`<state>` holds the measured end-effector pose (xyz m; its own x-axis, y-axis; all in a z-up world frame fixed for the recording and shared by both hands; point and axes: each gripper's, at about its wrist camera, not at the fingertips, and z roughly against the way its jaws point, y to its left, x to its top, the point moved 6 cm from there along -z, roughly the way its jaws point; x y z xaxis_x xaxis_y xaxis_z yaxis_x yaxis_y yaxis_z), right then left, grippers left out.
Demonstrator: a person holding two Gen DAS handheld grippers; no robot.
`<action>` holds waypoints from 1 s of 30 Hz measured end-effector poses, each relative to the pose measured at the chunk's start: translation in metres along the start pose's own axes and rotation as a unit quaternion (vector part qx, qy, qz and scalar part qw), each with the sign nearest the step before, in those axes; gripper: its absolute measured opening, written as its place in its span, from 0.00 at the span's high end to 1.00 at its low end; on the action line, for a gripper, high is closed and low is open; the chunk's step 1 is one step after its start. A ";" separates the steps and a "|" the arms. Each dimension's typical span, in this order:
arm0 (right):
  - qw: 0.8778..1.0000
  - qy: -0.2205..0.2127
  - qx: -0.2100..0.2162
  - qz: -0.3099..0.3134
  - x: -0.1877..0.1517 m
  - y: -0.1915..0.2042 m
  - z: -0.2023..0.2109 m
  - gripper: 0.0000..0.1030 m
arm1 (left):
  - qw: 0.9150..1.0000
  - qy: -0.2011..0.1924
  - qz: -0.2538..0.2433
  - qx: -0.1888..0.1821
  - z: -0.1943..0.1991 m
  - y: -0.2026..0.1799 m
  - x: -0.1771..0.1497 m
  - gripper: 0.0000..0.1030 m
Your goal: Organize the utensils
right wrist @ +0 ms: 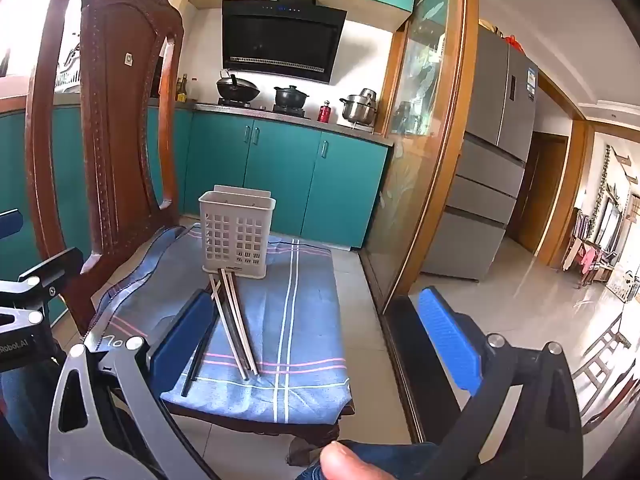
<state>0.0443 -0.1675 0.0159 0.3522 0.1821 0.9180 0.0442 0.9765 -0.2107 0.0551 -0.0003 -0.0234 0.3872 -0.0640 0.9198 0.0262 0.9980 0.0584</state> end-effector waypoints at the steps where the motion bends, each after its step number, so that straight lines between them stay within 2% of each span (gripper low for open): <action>1: 1.000 -0.001 -0.001 -0.001 0.000 -0.001 0.001 0.02 | 1.000 0.001 -0.002 0.001 0.000 0.000 0.000 0.03; 7: 1.000 -0.003 -0.002 -0.006 0.002 0.000 0.002 0.02 | 1.000 0.002 -0.010 0.002 0.002 -0.005 0.008 0.03; 30: 1.000 -0.005 0.002 -0.004 0.000 -0.001 0.007 0.02 | 1.000 -0.003 -0.009 -0.002 0.007 -0.011 0.002 0.03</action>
<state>0.0376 -0.1680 0.0188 0.3432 0.1747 0.9229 0.0439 0.9785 -0.2015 0.0490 -0.0109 -0.0191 0.3819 -0.0826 0.9205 0.0370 0.9966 0.0740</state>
